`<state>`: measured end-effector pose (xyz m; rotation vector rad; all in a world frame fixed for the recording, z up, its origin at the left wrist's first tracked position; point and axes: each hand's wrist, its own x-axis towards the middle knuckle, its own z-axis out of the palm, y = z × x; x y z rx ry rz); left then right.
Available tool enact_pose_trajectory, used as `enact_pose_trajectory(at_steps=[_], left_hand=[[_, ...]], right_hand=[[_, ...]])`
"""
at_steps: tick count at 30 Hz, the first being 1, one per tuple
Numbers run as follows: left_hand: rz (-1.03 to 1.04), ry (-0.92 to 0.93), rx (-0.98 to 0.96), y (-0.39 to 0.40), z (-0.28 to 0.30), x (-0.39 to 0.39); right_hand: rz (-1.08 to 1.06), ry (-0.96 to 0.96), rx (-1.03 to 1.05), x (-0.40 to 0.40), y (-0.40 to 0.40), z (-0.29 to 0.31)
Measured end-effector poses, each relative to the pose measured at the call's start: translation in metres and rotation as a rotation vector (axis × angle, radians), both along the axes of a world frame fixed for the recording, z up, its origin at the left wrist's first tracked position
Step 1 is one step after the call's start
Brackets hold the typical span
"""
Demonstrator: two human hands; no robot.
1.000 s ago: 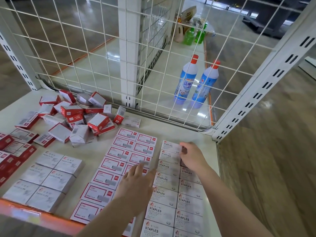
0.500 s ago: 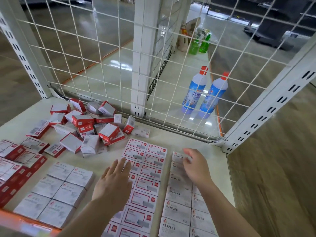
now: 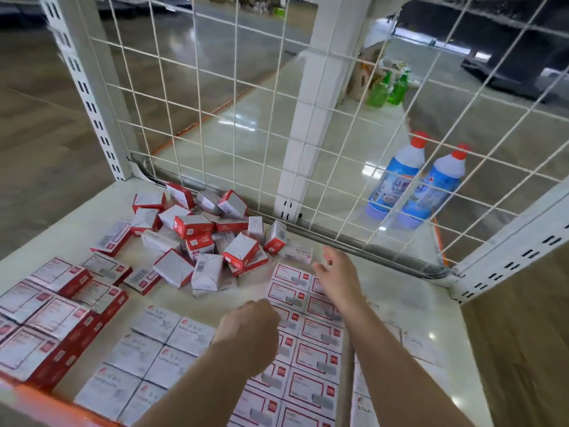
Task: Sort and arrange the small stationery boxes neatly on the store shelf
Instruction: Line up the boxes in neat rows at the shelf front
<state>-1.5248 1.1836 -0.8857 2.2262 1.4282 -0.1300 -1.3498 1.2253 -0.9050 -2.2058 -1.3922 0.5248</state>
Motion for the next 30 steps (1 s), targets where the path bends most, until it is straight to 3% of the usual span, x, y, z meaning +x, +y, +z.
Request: enact_pose_trajectory(at_steps=[12,16,21,25,30], left_hand=[[-0.029,0.024,0.043,-0.002,-0.005,0.002],[-0.056,0.078,0.062,-0.005,-0.003,0.003],[-0.079,0.11,0.076,-0.013,-0.002,0.005],[-0.093,0.117,-0.019,-0.018,0.006,0.001],[0.002,0.006,-0.113,-0.024,0.031,0.004]], right_hand=[[0.141,-0.159,-0.107,0.002,0.029,0.0],[0.081,-0.234,-0.105,0.008,0.015,0.001],[-0.059,-0.209,0.027,0.027,-0.015,0.012],[-0.124,-0.121,0.111,0.037,-0.043,0.027],[-0.035,-0.044,0.194,0.032,-0.088,0.044]])
